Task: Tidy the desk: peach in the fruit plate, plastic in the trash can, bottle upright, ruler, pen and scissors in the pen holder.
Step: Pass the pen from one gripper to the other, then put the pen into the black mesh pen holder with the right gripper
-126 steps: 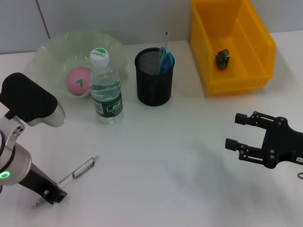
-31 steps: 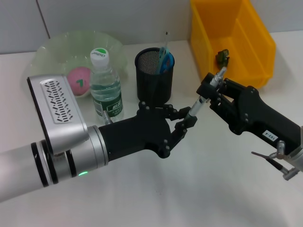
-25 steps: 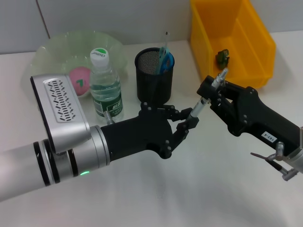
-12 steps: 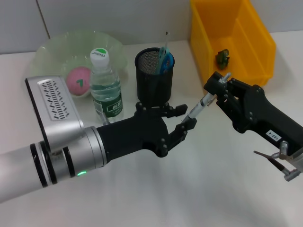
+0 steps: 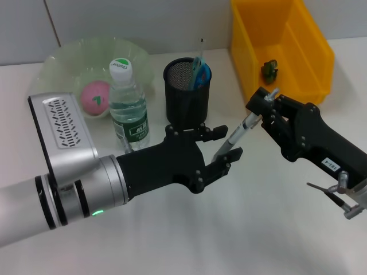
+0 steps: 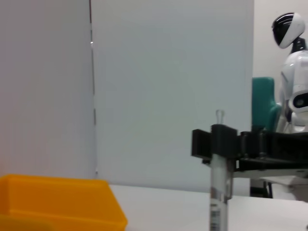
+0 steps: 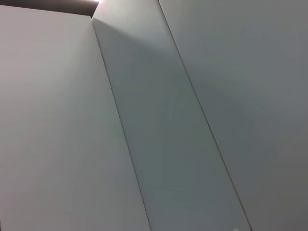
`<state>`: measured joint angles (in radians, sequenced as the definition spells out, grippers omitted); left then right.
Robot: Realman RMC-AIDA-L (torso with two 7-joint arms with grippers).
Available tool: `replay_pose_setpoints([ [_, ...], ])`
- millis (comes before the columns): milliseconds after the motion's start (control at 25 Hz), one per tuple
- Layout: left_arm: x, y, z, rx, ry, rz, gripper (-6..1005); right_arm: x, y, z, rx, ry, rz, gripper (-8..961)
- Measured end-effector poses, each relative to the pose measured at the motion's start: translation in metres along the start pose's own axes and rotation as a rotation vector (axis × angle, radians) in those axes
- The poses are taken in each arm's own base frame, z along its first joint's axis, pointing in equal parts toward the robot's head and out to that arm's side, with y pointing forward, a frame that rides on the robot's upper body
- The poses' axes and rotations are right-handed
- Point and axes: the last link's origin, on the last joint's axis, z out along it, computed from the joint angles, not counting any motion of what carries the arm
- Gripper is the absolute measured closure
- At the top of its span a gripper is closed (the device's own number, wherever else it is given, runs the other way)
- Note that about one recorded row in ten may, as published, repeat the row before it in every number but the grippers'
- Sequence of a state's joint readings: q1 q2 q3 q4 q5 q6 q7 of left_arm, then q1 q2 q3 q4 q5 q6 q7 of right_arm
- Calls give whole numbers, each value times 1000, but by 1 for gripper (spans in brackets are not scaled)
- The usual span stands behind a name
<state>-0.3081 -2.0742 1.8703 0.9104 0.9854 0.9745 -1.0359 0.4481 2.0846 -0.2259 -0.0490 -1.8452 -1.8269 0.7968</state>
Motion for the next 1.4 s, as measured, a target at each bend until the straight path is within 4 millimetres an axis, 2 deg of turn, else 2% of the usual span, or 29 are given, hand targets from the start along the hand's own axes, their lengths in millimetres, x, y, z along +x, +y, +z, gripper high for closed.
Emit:
replay_pose_setpoints([
  [320, 4, 7, -11, -54, 55, -9, 575, -4, -9, 0, 31, 5, -77, 794],
  [480, 0, 4, -23, -52, 74, -37, 484, -13, -19, 4, 37, 4, -141, 786],
  [520, 0, 4, -23, -52, 74, -37, 461, -20, -25, 13, 34, -9, -213, 784],
  [560, -11, -4, -35, -4, 69, -76, 438, -20, -25, 13, 34, -9, -213, 782],
  [680, -19, -7, -43, 25, 65, -103, 370, -29, -35, 34, 21, -21, -340, 776],
  [720, -19, -7, -43, 25, 65, -103, 347, -32, -42, 52, 13, -7, -385, 774],
  [760, -19, -7, -43, 25, 65, -103, 324, -32, -42, 52, 13, -7, -385, 772],
  [800, -29, -5, -52, 39, 66, -134, 301, -33, -47, 63, 13, 8, -400, 770],
  [880, -32, -3, -54, 37, 65, -137, 255, -32, -54, 82, 19, 42, -426, 766],
  [920, -32, -3, -54, 37, 65, -137, 233, -30, -59, 99, 27, 72, -450, 764],
  [960, -32, -3, -54, 37, 65, -137, 210, -30, -59, 99, 27, 72, -450, 762],
  [1120, -34, -3, -55, 39, 65, -139, 187, -23, -64, 127, 36, 134, -462, 754],
  [1400, -33, -5, -53, 32, 62, -135, 187, -16, -72, 146, 64, 219, -473, 741],
])
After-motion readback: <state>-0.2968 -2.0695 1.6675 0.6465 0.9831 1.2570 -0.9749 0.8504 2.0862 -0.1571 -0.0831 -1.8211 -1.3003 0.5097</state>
